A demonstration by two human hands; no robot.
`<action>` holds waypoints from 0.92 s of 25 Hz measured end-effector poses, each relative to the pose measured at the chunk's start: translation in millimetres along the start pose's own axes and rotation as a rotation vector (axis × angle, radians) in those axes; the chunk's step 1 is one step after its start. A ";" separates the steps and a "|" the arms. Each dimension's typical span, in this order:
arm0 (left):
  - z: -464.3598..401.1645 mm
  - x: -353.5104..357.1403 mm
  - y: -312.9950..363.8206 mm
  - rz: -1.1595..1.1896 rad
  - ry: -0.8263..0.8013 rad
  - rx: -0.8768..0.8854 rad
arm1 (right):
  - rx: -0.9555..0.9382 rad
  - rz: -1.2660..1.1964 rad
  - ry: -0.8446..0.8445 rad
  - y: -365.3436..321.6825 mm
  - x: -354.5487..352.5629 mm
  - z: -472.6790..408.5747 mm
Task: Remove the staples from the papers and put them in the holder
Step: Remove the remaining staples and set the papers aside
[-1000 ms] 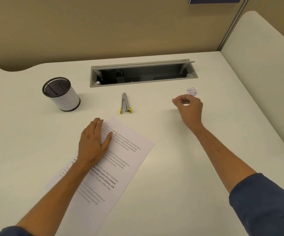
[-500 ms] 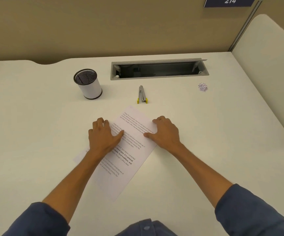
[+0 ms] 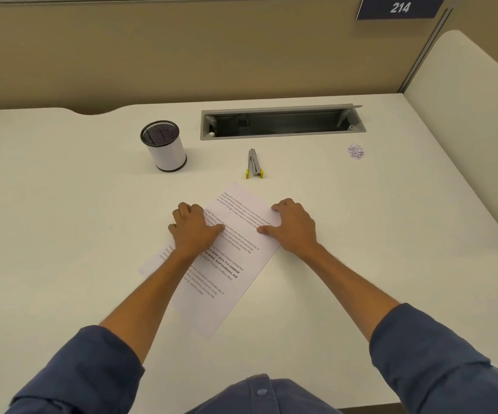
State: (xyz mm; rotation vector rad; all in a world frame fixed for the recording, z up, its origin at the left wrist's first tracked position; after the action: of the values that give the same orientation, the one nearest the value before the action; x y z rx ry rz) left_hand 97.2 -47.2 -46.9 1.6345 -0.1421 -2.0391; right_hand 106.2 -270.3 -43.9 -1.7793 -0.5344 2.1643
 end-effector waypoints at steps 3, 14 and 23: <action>2.2 -1.9 3.8 0.043 -0.006 -0.003 | -0.001 -0.002 0.005 0.8 0.5 -0.6; -5.7 -45.6 -19.1 0.449 -0.467 0.157 | -0.007 -0.076 -0.011 0.7 -1.4 -1.4; 15.4 -76.9 -11.8 0.986 -0.323 0.288 | 0.280 -1.019 0.118 -7.2 -20.0 28.8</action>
State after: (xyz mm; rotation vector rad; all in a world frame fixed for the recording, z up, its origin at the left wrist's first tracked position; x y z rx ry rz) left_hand 89.5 -5.8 20.3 1.0053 -1.1475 -1.4850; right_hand 81.8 -275.7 -18.3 -1.0860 -0.8208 1.3244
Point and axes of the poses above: each hand's wrist, its own z-axis away from the middle knuckle, its own x-axis out of the palm, y = z × x, the point moved 3 cm from there along -z, towards the middle knuckle, and after that the axes turned 4 degrees about -y, right-handed, at the moved point
